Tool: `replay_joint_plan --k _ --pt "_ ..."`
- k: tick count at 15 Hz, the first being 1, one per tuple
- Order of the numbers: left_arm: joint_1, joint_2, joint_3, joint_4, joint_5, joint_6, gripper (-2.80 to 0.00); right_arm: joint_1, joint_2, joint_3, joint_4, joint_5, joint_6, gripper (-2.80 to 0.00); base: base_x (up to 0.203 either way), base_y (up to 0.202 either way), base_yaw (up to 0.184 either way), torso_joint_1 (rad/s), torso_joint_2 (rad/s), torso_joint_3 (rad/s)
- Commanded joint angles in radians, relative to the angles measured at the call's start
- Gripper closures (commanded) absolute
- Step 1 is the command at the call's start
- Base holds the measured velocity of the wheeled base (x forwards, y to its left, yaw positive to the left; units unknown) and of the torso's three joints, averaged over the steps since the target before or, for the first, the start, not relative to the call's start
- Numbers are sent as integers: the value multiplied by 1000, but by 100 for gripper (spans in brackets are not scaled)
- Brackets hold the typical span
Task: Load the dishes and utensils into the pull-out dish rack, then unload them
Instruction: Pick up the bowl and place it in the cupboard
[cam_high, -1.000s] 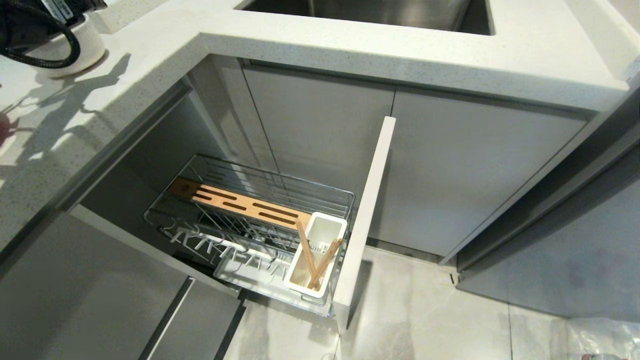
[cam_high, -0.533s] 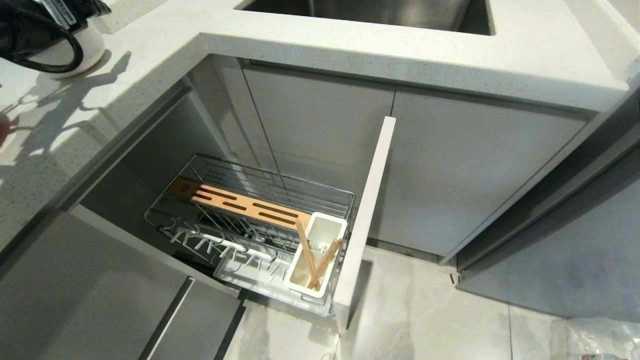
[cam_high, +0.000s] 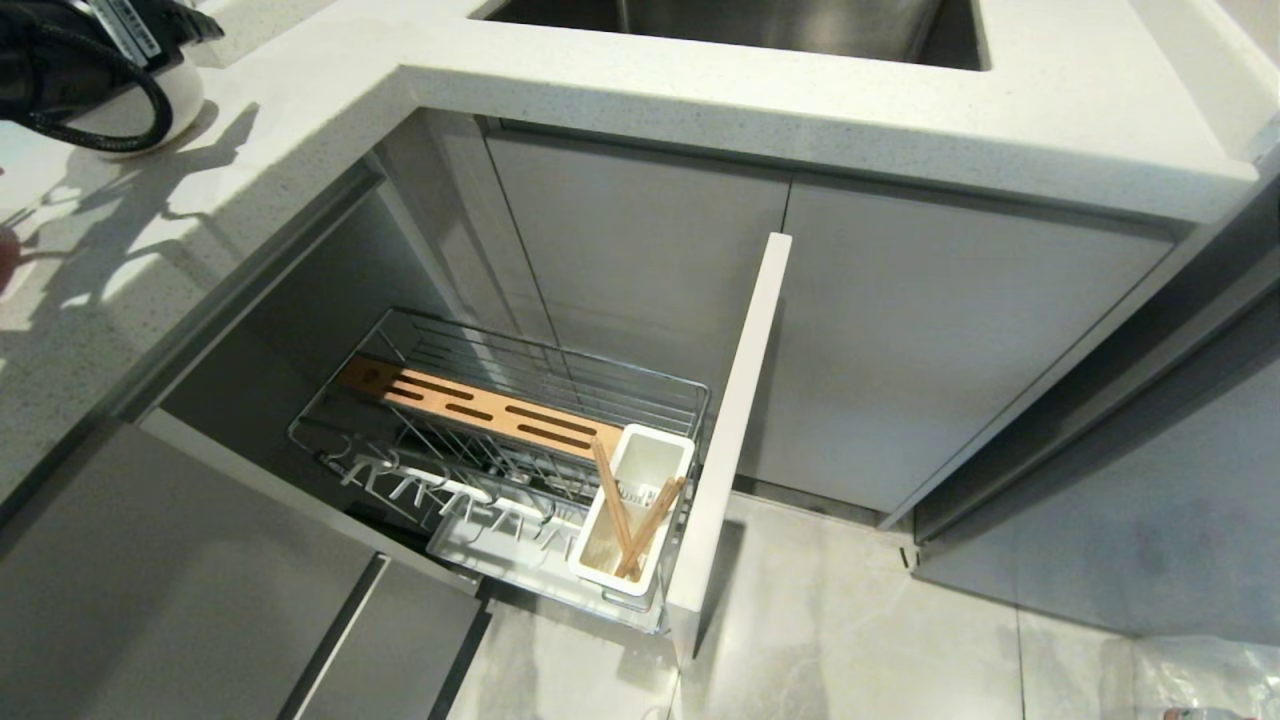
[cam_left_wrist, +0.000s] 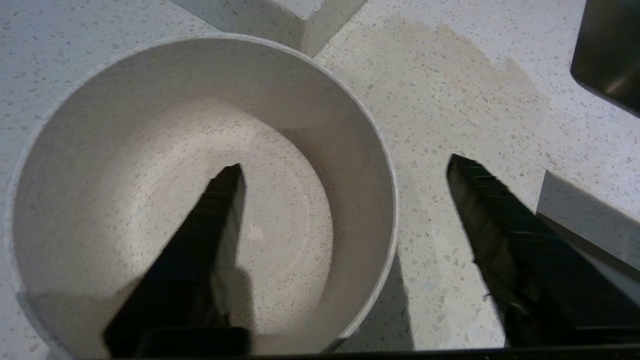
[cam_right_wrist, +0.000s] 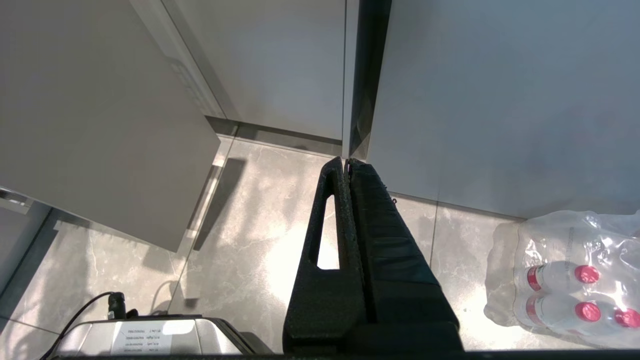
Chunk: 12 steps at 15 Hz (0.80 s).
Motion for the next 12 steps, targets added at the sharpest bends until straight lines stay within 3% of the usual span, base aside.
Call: replay_joint_plan --k 1,12 --pt "-1 1 0 0 1 -2 0 0 0 2 0 0 0 0 0 0 0 0 0 0" --pt "-1 -9 2 5 1 -4 0 0 0 2 0 0 0 0 0 0 0 0 0 0"
